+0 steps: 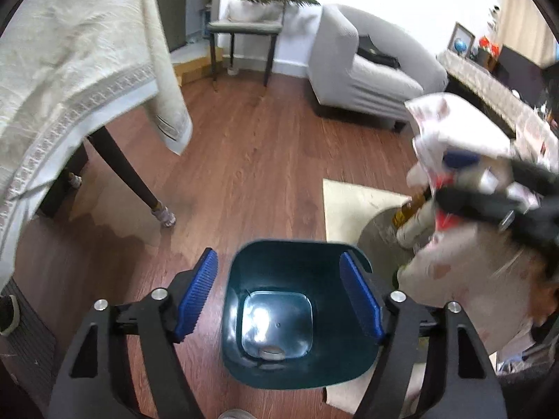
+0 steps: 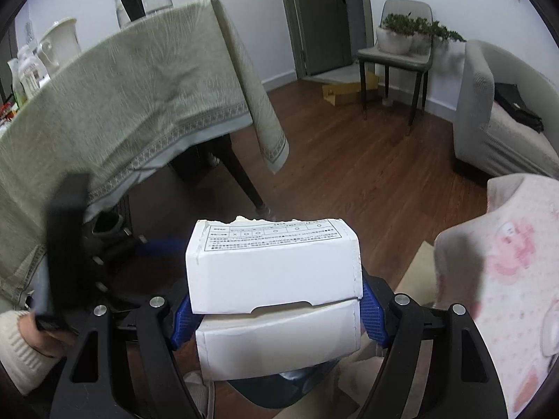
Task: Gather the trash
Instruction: 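Carry both items over the teal bin while the left tool opens to drop the tape roll, then open the right tool over the teal bin to drop the white box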
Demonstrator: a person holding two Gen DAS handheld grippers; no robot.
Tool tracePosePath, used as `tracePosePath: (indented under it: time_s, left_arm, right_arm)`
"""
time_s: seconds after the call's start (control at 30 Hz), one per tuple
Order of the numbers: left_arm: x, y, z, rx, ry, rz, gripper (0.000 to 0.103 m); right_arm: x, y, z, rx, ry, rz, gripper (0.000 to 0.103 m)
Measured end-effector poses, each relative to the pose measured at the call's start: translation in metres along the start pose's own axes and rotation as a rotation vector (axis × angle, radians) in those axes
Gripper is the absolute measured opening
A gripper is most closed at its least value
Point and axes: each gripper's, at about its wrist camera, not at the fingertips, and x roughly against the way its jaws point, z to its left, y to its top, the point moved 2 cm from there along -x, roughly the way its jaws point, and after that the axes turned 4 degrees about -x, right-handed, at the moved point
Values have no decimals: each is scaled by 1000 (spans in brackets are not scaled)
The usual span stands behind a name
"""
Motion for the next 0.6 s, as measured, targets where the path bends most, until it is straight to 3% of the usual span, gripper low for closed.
tracePosePath:
  time_s: [0.27,0.6]
  left_arm:
    - [35,20,23,90,6,-104,65]
    - [60,36,14,79,10,-162,51]
  right_arm:
    - [-46,-21,7,5,-19,107,76]
    - [-105,-49,8,-13,-51,238,77]
